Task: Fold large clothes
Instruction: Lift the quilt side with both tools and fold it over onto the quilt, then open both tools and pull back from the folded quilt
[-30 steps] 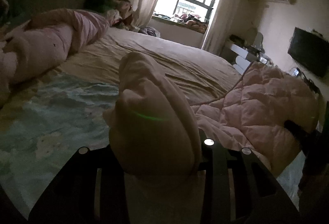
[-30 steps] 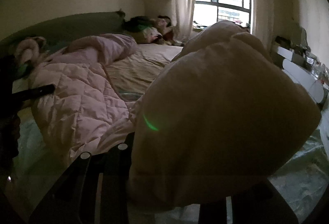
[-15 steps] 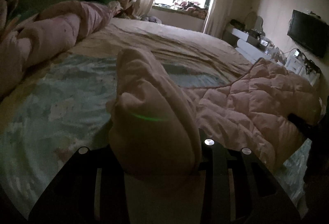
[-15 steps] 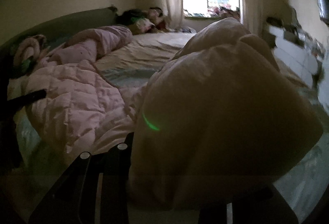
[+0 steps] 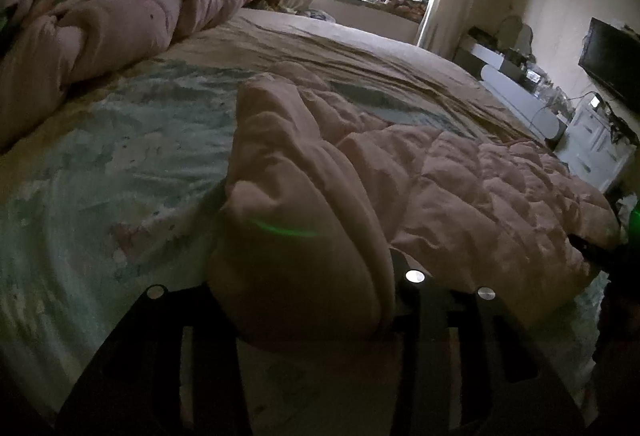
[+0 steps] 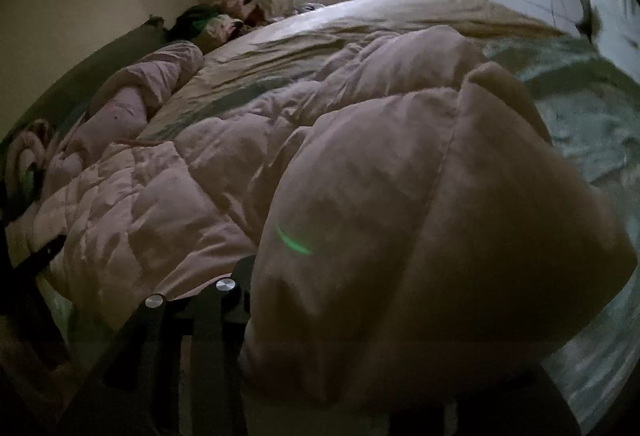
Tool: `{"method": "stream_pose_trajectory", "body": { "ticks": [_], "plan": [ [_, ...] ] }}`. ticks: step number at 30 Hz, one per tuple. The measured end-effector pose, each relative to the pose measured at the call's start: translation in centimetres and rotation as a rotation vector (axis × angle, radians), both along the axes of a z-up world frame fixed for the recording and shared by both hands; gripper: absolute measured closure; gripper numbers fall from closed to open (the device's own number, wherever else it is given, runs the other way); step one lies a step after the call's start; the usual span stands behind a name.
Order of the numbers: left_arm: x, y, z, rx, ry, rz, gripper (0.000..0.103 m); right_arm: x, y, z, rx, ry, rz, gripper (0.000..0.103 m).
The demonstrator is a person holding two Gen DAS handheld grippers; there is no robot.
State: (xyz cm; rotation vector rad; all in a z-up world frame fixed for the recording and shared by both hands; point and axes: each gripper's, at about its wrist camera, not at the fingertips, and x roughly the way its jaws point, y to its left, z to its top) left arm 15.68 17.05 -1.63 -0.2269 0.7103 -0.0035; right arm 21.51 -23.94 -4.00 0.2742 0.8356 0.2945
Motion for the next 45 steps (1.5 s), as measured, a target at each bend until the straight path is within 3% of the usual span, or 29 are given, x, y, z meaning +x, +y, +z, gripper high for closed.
{"method": "stream_pose_trajectory", "body": {
  "ticks": [10,16,20,25,30,32,34,36,40,45],
  "plan": [
    [-0.7,0.1,-1.1,-0.012,0.02,0.019,0.065,1.3,0.4,-0.3,0.016,0.113,-0.057,0.05],
    [-1.2,0.2,-1.9,-0.018,0.021,0.011,0.063,0.8,-0.1,-0.9,0.019,0.164,-0.123,0.038],
    [-1.3,0.1,-1.7,-0.023,0.037,0.007,0.061,0.4,-0.3,-0.6,0.008,0.178,-0.146,0.026],
    [-1.9,0.1,-1.6,-0.019,0.062,0.021,0.054,-1.0,-1.2,-0.3,-0.022,0.174,-0.145,0.021],
    [-2.6,0.3,-1.8,-0.023,0.088,0.037,0.045,-2.3,-1.7,0.0,-0.069,0.155,-0.151,0.015],
    [-3.2,0.5,-1.7,-0.016,0.091,0.053,0.034,-3.0,-1.9,0.2,-0.091,0.139,-0.154,0.011],
    [-4.0,0.6,-1.4,0.001,0.094,0.07,0.03,-3.9,-1.9,0.7,-0.126,0.112,-0.172,0.006],
    [-5.1,0.7,-0.9,0.011,0.091,0.08,0.027,-5.2,-2.0,1.8,-0.182,0.055,-0.191,0.006],
    [-7.4,0.6,0.3,0.014,0.077,0.089,0.01,-7.7,-1.3,4.4,-0.222,-0.044,-0.169,0.004],
    [-10.8,-0.2,2.3,0.035,0.04,0.109,0.009,-10.4,1.1,7.4,-0.212,-0.139,-0.073,0.004]
  ]
}}
